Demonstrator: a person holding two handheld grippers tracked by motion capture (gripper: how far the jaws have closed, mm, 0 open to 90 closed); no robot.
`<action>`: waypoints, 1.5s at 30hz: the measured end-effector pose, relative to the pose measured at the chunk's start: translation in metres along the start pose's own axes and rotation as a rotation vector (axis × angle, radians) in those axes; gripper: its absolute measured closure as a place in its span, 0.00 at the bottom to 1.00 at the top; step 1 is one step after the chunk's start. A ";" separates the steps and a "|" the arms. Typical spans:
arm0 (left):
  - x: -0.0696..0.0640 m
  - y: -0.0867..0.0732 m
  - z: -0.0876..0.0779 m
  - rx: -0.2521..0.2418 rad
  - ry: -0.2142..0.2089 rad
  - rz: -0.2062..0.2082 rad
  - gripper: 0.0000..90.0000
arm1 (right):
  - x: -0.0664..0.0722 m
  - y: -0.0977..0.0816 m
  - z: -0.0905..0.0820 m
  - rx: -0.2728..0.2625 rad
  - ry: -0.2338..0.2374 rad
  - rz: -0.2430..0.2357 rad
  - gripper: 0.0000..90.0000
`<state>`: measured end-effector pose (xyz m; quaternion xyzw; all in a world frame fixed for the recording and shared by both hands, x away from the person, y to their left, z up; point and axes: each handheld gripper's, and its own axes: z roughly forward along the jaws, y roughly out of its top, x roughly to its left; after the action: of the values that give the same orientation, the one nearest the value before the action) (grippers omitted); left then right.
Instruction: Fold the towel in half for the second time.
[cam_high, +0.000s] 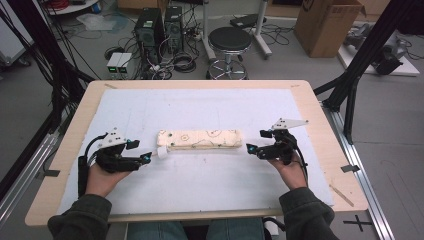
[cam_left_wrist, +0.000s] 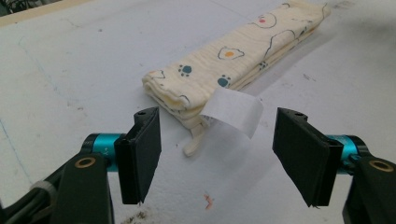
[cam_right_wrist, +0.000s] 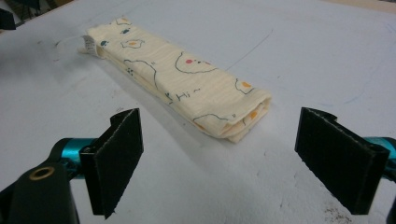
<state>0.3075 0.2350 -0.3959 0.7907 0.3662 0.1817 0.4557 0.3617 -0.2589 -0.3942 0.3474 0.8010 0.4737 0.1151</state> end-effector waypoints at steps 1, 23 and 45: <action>0.000 -0.001 0.000 -0.001 0.000 0.000 0.36 | 0.001 -0.001 -0.001 0.003 -0.003 0.007 0.16; -0.005 -0.011 -0.011 0.005 0.013 0.007 0.33 | -0.002 -0.023 -0.019 0.004 -0.037 0.012 0.14; -0.017 -0.024 -0.021 -0.008 0.020 0.004 0.29 | 0.005 -0.038 -0.035 -0.011 -0.055 0.013 0.13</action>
<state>0.2733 0.2419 -0.4047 0.7878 0.3682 0.1920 0.4548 0.3229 -0.2909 -0.4070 0.3647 0.7928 0.4690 0.1359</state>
